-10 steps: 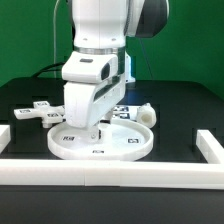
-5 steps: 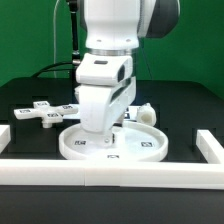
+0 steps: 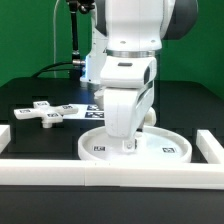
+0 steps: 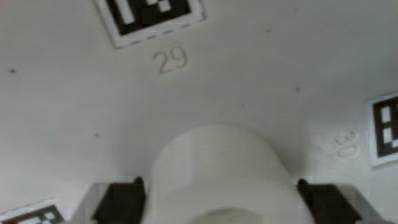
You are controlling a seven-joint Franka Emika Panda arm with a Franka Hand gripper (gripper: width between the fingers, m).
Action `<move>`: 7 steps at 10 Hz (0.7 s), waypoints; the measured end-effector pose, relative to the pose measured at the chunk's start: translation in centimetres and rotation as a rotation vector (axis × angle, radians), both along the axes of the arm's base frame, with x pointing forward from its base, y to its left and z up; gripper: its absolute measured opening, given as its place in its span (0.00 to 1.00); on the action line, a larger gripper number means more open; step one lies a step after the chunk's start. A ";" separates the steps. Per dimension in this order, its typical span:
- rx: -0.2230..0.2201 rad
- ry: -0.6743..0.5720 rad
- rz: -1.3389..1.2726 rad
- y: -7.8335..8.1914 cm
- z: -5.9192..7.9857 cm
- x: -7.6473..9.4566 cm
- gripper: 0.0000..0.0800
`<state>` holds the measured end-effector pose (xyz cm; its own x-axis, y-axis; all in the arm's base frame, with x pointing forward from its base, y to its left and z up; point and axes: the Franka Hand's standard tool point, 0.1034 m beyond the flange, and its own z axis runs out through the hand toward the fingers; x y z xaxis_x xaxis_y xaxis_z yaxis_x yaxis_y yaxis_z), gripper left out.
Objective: Assemble round table
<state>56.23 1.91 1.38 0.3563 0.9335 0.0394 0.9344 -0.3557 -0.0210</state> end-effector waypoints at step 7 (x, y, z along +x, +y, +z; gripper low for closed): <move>-0.001 0.003 -0.044 1.7 0.0 0.4 0.51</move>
Offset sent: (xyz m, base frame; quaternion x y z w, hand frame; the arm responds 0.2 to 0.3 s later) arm 0.0110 0.0150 0.0007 -0.0001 -0.0062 0.0014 1.0000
